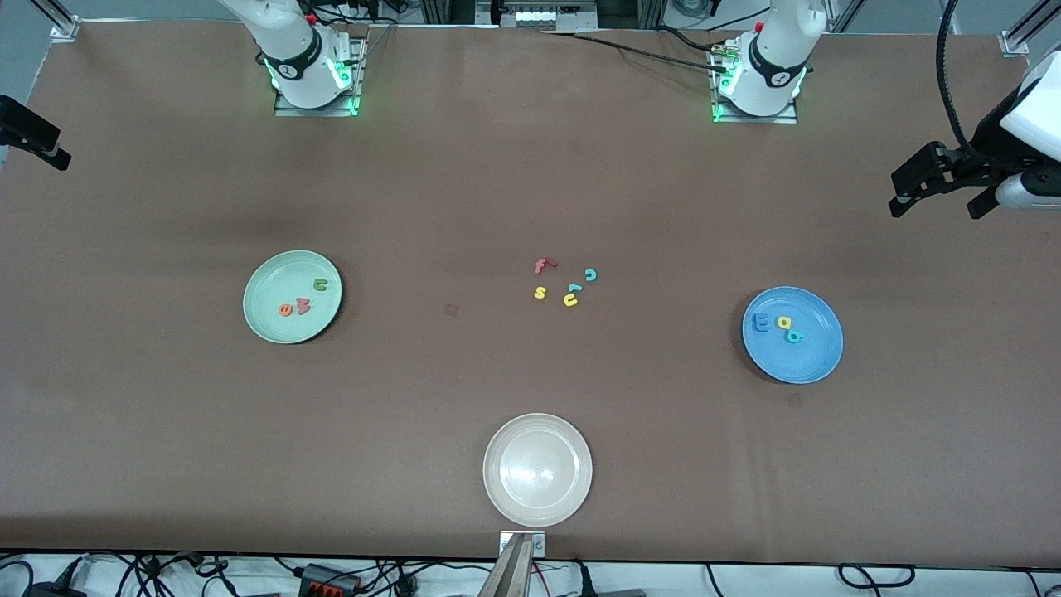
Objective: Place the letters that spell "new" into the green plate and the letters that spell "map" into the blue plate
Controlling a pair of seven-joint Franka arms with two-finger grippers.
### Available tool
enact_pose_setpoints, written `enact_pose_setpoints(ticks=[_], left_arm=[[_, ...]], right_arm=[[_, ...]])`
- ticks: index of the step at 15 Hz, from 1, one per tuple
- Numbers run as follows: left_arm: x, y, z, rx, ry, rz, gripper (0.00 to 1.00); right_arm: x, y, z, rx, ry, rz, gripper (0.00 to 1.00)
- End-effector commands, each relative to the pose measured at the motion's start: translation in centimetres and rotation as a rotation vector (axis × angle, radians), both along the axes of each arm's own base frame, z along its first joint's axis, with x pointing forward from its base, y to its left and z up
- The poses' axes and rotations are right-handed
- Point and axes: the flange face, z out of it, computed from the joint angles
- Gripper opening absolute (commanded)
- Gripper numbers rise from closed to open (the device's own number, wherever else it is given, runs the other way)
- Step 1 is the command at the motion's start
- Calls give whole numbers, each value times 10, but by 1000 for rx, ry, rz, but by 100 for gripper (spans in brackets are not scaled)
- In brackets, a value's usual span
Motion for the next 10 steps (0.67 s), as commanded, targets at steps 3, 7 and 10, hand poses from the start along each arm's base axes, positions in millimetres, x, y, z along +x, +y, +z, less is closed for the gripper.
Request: enact_pose_setpoints(ticks=[3,7,10], left_arm=[[0,2,1,-5,6,2,100],[-1,6,2,20,6,0,100],[-1,6,0,25,10,-2,100]], right_arm=[[-8,-1,6,-10,2,17,100],[-4,3,4,0,-10,20,100],[7,5,-10,-4,-14,21,100]])
